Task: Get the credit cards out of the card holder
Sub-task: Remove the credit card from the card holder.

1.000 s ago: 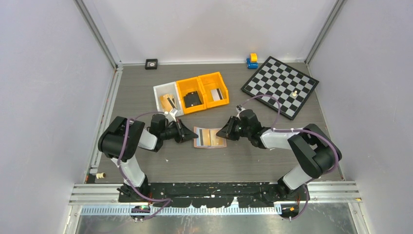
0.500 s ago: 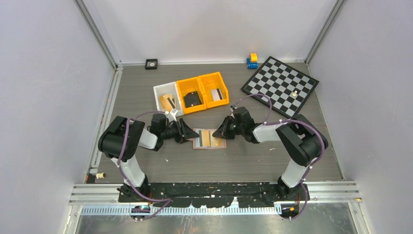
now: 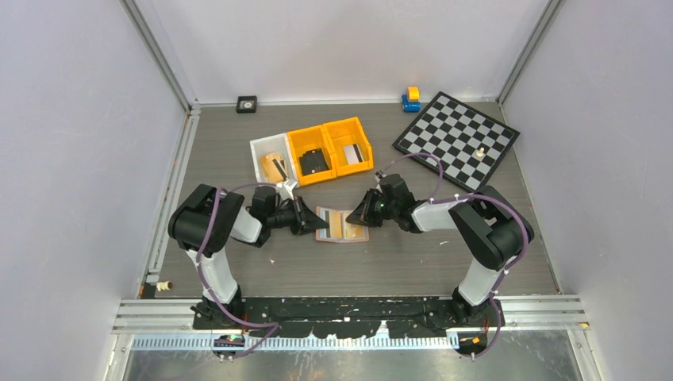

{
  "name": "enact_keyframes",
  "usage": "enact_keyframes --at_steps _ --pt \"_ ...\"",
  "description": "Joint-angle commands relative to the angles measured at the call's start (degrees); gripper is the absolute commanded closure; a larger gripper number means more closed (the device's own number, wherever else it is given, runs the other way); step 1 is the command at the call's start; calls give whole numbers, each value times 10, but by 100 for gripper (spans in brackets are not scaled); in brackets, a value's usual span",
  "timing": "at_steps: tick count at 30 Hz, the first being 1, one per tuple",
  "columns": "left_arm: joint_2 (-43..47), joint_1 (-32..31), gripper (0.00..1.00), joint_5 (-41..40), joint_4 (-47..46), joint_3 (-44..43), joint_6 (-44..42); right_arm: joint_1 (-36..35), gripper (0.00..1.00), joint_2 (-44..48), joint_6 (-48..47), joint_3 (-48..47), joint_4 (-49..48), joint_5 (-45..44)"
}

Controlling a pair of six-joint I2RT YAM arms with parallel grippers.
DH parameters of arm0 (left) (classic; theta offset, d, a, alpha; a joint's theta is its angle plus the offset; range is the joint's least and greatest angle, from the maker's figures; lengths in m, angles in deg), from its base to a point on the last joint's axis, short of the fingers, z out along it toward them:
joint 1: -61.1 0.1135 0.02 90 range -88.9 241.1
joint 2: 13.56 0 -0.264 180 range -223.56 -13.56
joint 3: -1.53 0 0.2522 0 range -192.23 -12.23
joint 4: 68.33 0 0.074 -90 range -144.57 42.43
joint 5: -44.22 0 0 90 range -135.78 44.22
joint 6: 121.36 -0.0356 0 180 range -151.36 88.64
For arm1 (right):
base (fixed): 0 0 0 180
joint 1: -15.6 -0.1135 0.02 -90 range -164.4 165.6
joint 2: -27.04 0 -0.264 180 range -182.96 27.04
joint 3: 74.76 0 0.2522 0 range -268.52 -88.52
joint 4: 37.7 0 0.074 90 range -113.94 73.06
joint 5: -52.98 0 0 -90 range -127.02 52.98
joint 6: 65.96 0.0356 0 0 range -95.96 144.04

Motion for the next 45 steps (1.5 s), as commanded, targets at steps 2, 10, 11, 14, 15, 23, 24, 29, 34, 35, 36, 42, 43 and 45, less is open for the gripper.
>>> enact_keyframes --at_steps 2,10,11,14,15,23,24,29,34,35,36,42,43,45 --pt "3 -2 99 20 -52 -12 9 -4 95 10 -5 2 11 -8" --pt "19 2 100 53 -168 9 88 -4 67 94 13 60 -100 34" --pt "22 4 100 57 -185 12 100 -4 65 101 20 66 -119 43" --pt "26 9 100 68 -242 21 142 -3 59 111 36 78 -166 69" --pt "26 10 100 72 -264 24 158 -4 58 112 42 81 -182 77" --pt "49 17 100 89 -334 33 215 -5 54 102 72 91 -257 110" --pt "57 17 100 90 -334 34 216 -5 53 101 73 90 -260 112" --pt "70 16 100 94 -334 38 224 -11 53 82 93 87 -303 133" --pt "76 12 100 95 -334 37 225 -18 54 72 119 90 -359 153" --pt "77 12 100 94 -334 37 225 -19 56 75 119 90 -362 154" --pt "77 12 100 94 -334 37 225 -20 59 79 118 91 -362 153" --pt "84 16 100 93 -334 38 223 -20 81 101 115 104 -368 140" --pt "89 16 98 93 -334 40 221 -20 84 103 114 107 -373 139" --pt "99 17 92 91 -334 44 218 -20 86 107 115 109 -377 138"
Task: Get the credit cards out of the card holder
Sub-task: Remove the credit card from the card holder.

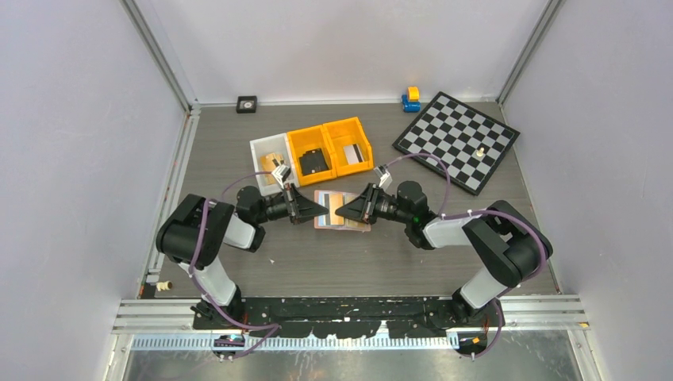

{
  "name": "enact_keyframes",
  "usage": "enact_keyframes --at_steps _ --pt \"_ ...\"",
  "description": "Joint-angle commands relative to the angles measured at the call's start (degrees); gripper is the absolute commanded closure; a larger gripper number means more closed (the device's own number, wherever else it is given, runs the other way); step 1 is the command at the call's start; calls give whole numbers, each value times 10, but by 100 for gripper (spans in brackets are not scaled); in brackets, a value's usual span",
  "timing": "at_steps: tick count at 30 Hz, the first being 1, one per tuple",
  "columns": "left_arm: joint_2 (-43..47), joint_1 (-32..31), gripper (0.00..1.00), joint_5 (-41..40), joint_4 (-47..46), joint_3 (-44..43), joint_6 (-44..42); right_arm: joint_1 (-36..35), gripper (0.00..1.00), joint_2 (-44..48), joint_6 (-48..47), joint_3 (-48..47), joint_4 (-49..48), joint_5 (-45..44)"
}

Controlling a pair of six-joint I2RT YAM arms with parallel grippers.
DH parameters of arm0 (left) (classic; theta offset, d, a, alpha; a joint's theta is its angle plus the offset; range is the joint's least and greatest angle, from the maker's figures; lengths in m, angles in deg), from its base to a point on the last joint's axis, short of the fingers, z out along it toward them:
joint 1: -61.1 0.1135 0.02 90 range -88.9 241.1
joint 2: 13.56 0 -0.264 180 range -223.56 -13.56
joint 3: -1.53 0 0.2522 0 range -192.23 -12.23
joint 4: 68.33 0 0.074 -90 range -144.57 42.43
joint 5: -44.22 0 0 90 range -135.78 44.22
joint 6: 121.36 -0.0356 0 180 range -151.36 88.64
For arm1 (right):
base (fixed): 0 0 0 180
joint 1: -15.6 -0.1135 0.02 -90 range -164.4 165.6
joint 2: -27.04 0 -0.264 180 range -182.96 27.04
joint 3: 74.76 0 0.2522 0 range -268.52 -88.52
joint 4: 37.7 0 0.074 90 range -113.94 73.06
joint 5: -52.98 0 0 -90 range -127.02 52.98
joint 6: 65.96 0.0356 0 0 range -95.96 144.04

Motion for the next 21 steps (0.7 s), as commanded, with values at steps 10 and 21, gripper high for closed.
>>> enact_keyframes --at_steps 10,21 --pt "58 17 73 -2 -46 18 -8 -7 89 28 -4 4 -35 2" --pt "72 32 96 -6 -46 27 -9 -1 89 27 -2 6 -35 2"
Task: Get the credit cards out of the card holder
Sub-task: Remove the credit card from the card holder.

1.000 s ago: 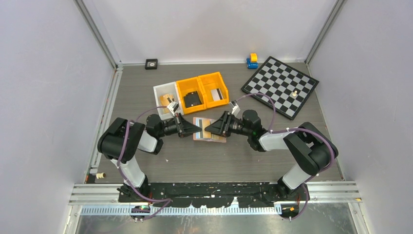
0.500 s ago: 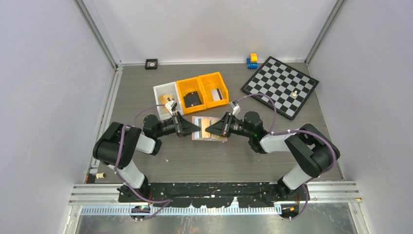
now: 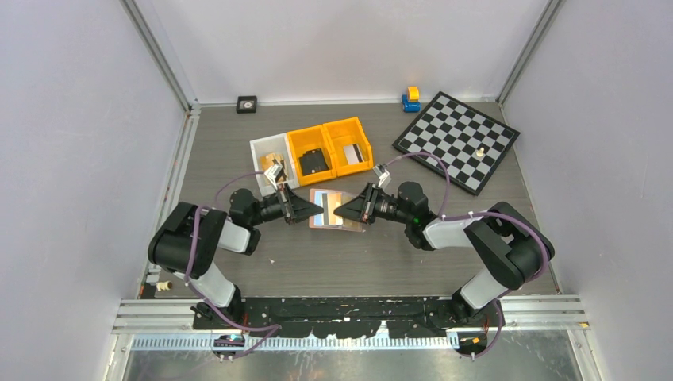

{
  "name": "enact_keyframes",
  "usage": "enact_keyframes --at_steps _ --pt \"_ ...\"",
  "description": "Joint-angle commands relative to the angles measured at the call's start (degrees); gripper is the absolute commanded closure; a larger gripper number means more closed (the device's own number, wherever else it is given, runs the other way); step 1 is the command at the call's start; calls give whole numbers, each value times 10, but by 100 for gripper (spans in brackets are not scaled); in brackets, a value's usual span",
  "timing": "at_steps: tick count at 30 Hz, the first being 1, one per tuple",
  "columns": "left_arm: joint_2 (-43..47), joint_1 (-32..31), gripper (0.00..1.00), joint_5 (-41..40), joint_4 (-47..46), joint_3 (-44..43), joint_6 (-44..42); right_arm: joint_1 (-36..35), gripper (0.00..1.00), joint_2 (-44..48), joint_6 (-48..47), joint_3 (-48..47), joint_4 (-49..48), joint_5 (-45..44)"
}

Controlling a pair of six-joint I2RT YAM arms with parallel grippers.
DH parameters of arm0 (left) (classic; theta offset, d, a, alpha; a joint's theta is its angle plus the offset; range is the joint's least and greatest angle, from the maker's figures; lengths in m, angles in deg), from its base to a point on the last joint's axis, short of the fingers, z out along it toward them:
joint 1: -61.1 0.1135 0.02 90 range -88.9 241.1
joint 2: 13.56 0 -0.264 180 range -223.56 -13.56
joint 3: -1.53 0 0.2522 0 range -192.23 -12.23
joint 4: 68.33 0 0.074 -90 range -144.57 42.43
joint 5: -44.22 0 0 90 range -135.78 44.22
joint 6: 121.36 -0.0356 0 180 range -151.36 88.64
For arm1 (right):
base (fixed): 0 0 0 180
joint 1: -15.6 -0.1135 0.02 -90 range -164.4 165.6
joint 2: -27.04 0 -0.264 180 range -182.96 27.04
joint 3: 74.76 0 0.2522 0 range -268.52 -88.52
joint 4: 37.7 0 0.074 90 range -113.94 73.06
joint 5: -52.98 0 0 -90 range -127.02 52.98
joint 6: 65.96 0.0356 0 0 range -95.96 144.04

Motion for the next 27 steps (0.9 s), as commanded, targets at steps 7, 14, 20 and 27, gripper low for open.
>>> enact_keyframes --at_steps 7,14,20,27 --pt "38 18 100 -5 -46 7 -5 7 89 12 -6 3 -14 -1" --pt "63 28 100 -7 -46 15 -5 11 90 7 -3 5 -18 -2" --pt "74 38 100 -11 -46 22 -4 17 93 6 -3 9 -16 -6" --pt "74 43 100 -10 -46 24 -2 24 98 7 -1 14 -16 -11"
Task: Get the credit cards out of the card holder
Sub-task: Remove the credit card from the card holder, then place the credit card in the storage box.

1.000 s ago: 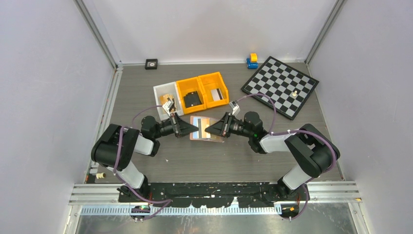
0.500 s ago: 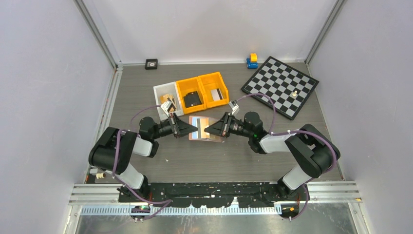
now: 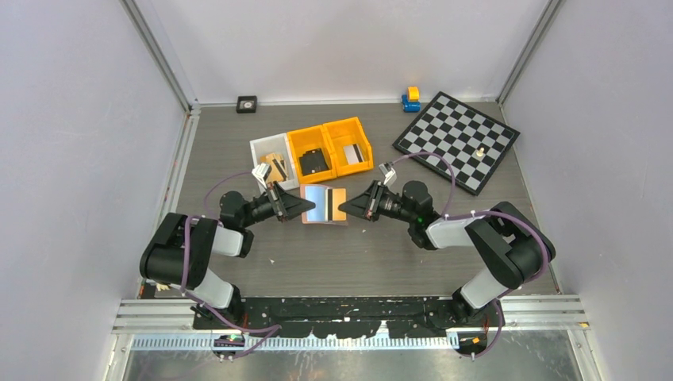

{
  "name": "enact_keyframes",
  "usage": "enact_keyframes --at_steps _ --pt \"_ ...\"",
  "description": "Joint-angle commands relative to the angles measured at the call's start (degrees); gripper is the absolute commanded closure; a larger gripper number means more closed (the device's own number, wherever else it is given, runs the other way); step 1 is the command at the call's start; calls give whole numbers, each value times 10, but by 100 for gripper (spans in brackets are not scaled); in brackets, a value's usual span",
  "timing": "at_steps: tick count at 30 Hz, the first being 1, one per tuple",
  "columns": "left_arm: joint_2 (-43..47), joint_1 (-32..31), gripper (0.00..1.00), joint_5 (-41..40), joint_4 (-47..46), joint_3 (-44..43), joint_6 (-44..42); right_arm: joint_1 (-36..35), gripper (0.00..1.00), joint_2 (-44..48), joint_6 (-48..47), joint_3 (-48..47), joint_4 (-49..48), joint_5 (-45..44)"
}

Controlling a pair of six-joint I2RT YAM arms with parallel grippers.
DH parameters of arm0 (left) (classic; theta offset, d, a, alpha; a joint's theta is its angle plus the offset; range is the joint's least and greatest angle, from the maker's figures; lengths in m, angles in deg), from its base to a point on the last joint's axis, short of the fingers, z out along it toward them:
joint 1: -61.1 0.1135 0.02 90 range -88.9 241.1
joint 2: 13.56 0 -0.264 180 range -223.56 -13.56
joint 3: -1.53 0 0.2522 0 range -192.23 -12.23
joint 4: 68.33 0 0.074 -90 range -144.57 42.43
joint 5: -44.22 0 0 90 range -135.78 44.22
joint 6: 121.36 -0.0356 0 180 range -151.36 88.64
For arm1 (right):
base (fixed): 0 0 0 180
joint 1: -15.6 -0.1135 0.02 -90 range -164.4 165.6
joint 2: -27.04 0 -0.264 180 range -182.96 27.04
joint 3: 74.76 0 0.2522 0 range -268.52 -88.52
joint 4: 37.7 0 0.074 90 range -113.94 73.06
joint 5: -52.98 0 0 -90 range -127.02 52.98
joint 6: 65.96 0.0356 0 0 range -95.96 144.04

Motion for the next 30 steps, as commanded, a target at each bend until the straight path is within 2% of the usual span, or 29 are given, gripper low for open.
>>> enact_keyframes --at_steps 1,12,16,19,22,24,30 --pt "22 4 100 -2 -47 1 -2 3 99 6 -7 6 2 -10" --pt "27 18 100 -5 -47 9 -7 20 99 30 -19 15 26 -27" --pt "37 36 100 -9 -42 19 -11 41 99 89 -83 4 171 -73" --pt "42 44 100 -15 1 22 -32 43 100 142 -150 -25 293 -122" --pt "50 45 100 -33 90 20 -82 43 99 160 -188 -74 397 -168" --pt "65 45 100 -44 166 15 -115 43 100 139 -199 -117 445 -164" --pt "188 44 100 -128 559 -37 -294 17 100 44 -236 -278 538 -146"
